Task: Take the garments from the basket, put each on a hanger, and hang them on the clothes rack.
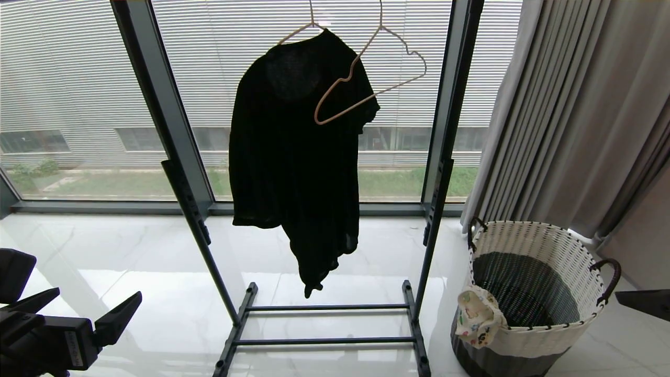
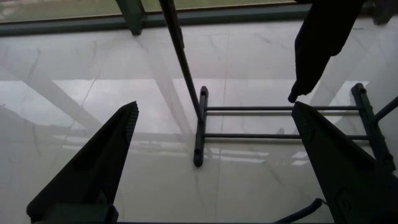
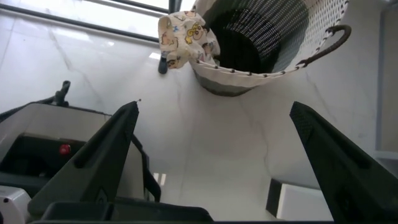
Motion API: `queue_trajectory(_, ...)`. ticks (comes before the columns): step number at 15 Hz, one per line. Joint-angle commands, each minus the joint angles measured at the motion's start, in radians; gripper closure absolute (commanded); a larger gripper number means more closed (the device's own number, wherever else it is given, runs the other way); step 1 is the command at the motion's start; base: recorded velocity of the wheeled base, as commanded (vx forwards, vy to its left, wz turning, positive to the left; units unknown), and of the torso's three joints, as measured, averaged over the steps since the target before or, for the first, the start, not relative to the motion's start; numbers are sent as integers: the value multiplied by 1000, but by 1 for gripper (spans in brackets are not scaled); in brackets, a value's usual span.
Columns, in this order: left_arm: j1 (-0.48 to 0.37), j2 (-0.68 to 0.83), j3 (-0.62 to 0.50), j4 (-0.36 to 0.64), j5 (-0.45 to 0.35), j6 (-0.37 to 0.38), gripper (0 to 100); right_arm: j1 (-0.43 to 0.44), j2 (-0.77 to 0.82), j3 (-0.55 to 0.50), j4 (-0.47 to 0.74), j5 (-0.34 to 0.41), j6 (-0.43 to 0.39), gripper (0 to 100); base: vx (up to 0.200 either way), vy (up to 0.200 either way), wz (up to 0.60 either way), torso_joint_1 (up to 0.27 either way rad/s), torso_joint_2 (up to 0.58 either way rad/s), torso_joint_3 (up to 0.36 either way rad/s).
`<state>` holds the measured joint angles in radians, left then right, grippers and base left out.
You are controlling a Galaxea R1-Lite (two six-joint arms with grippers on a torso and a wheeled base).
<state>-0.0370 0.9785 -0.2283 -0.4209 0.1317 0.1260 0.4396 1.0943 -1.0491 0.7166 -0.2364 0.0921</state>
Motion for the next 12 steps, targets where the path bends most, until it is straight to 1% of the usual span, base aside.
queue_trajectory(1,0,0,0,-1,0,0,0,1,-1,1,-2,0,0,0,0,0,0,-119,442,325)
queue_trajectory(2,0,0,0,-1,0,0,0,1,-1,5,-9,0,0,0,0,0,0,-61,290,188)
queue_trajectory(4,0,0,0,-1,2,0,0,1,-1,55,-88,0,-14,0,0,0,0,-34,129,85)
queue_trajectory(5,0,2,-2,-1,2,0,0,-5,-2,90,-141,2,-46,0,200,0,0,-17,61,32)
queue_trajectory(6,0,3,-3,-1,2,0,0,-21,-5,123,-177,3,-100,0,200,0,0,-7,41,41)
queue_trajectory(7,0,3,-5,-1,2,1,0,-30,-13,152,-183,5,-161,0,200,0,0,-12,12,32)
queue_trajectory(8,0,3,-5,-1,2,1,0,-33,-13,156,-184,6,-173,0,200,0,0,-12,7,22)
queue_trajectory(9,0,3,-5,-1,2,1,0,-58,-17,205,-194,34,-290,0,200,0,0,2,17,2)
queue_trajectory(11,0,3,-11,-1,2,3,0,-59,-14,262,-203,85,-347,0,200,0,0,0,10,2)
queue_trajectory(12,-1,2,-14,-1,2,3,0,-59,-1,308,-203,115,-388,0,200,0,0,7,2,7)
